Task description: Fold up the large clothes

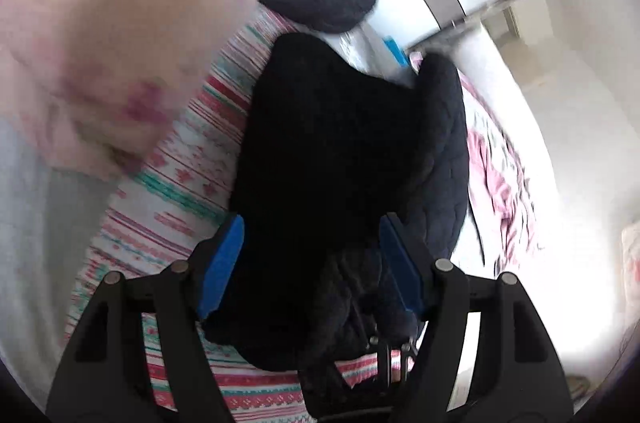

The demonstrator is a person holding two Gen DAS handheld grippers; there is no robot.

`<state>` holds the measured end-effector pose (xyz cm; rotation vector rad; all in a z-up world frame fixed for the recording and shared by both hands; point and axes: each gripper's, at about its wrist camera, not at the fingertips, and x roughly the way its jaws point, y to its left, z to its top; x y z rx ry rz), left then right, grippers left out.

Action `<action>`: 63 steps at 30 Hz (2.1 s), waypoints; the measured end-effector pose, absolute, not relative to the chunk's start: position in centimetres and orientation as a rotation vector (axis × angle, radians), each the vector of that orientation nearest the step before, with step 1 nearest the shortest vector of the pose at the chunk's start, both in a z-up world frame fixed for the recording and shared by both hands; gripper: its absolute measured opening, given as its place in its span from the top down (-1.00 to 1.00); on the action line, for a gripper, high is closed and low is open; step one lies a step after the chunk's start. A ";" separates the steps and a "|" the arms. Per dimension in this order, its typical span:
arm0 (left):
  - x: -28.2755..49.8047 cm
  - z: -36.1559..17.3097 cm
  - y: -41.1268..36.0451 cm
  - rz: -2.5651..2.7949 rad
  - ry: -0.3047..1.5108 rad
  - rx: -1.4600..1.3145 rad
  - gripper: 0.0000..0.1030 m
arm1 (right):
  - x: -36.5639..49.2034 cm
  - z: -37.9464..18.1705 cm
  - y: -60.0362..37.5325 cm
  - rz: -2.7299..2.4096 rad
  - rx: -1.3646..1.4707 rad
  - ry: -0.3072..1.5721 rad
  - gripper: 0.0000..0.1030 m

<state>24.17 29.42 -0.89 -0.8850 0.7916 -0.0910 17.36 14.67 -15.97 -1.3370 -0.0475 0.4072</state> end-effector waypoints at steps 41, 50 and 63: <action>27.3 -1.5 23.6 -0.041 0.875 -0.572 0.19 | 16.0 -12.1 4.5 0.313 -1.232 0.035 0.28; 27.4 -2.1 24.3 -0.038 0.889 -0.597 0.19 | 20.0 2.1 -0.2 0.760 -0.497 0.420 -0.09; 27.5 -2.1 24.4 -0.037 0.898 -0.591 0.18 | 35.9 9.3 8.5 0.655 -0.179 0.721 0.03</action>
